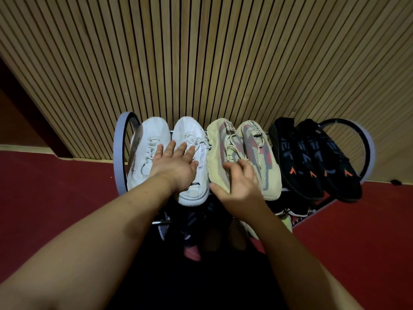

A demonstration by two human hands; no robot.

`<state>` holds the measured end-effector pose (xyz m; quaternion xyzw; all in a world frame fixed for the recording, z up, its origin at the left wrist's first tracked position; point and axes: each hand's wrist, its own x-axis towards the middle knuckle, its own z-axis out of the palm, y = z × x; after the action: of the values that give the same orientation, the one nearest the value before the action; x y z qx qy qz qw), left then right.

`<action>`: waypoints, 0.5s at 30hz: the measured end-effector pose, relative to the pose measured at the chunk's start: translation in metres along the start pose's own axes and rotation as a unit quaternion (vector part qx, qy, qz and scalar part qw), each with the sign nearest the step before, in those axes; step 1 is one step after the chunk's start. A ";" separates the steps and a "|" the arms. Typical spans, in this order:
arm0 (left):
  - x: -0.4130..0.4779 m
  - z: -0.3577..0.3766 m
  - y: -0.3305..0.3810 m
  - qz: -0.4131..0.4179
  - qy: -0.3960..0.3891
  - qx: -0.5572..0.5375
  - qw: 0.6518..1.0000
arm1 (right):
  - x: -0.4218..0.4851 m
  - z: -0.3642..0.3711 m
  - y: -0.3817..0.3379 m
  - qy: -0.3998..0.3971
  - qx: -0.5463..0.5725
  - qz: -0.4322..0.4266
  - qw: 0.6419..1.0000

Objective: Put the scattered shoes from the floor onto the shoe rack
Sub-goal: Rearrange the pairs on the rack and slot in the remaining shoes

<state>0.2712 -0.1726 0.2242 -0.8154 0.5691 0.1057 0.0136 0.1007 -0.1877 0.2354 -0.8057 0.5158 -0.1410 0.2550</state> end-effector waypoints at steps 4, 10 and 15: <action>0.001 0.000 0.000 -0.002 0.000 -0.003 1.000 | 0.015 0.006 -0.013 -0.005 -0.075 0.050 0.996; 0.000 0.000 -0.001 0.002 0.010 -0.007 1.000 | 0.025 -0.009 -0.015 -0.044 -0.031 0.024 0.998; 0.000 0.000 -0.001 0.002 0.011 -0.005 1.000 | 0.030 -0.011 -0.015 -0.051 0.000 0.059 0.997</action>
<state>0.2717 -0.1722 0.2239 -0.8152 0.5705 0.0996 0.0027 0.1192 -0.2123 0.2512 -0.7800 0.5486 -0.0840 0.2890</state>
